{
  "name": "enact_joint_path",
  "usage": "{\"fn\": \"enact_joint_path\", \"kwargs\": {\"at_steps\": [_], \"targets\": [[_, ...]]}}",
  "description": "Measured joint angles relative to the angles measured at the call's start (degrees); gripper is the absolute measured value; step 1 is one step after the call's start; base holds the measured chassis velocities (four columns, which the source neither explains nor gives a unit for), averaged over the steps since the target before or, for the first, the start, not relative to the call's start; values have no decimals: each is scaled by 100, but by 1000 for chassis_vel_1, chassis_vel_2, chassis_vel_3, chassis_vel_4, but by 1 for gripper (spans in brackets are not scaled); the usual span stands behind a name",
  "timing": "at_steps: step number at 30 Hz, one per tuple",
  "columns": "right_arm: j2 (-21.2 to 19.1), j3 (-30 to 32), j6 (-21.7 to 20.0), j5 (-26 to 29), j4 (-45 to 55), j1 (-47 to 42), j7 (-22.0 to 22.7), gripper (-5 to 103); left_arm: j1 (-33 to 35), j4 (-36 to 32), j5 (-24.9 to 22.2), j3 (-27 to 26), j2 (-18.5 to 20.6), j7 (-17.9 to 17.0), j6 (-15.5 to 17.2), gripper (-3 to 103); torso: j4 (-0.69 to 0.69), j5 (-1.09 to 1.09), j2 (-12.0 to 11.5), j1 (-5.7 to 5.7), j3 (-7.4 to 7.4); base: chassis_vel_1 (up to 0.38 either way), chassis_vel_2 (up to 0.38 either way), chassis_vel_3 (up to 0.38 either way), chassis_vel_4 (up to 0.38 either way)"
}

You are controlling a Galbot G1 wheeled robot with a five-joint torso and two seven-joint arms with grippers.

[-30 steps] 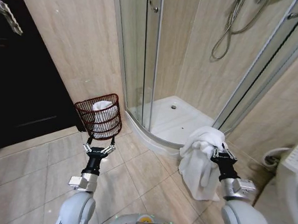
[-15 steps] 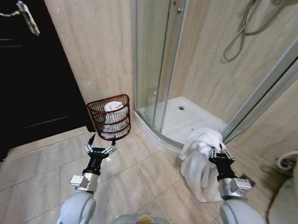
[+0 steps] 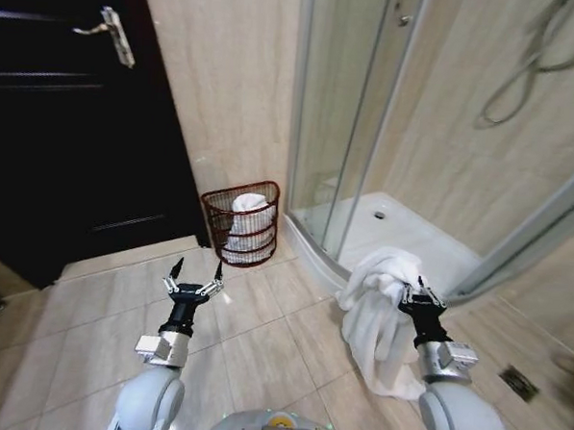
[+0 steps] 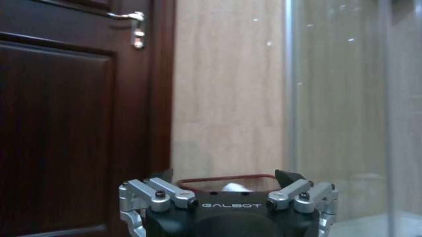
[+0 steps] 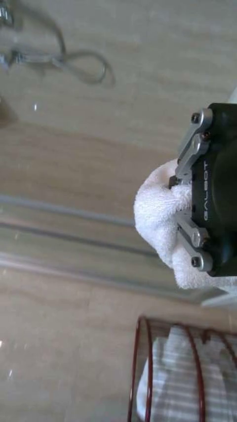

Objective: Discard the used towel into the hamper.

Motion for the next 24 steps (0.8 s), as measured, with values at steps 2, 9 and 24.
{"fn": "enact_joint_path", "kwargs": {"at_steps": [2,9,24], "targets": [[1,-2,0,-12,0,1,-4,10,-1,2,0,-1,1,0,-6,100,0,0,-8,-2,-8,129,132,131,114],[12,1,0,-42,-20,-3,-4,10,-33,82,-16,9,10,-45,-161,100,3,0,-41,12,-58,126,105,97,104],[27,-45,41,-84,-88,17,-72,10,-51,101,-9,43,23,-94,-246,100,-1,1,-41,17,-59,45,33,-17,-21]]}}
